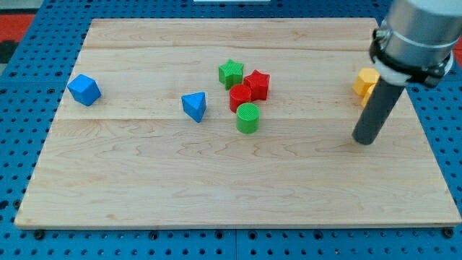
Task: Move your arm to the right of the green circle
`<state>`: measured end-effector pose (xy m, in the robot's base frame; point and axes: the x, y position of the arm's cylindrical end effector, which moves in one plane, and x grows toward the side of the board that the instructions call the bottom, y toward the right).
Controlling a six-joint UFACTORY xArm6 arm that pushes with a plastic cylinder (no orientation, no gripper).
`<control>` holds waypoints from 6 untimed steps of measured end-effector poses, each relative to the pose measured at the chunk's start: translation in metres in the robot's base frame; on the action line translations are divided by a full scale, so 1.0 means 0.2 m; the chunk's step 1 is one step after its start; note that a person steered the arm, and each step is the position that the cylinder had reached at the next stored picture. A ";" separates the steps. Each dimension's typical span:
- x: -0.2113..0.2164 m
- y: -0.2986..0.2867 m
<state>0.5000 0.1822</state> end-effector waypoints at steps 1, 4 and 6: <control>0.07 -0.10; 0.07 -0.38; 0.07 -0.50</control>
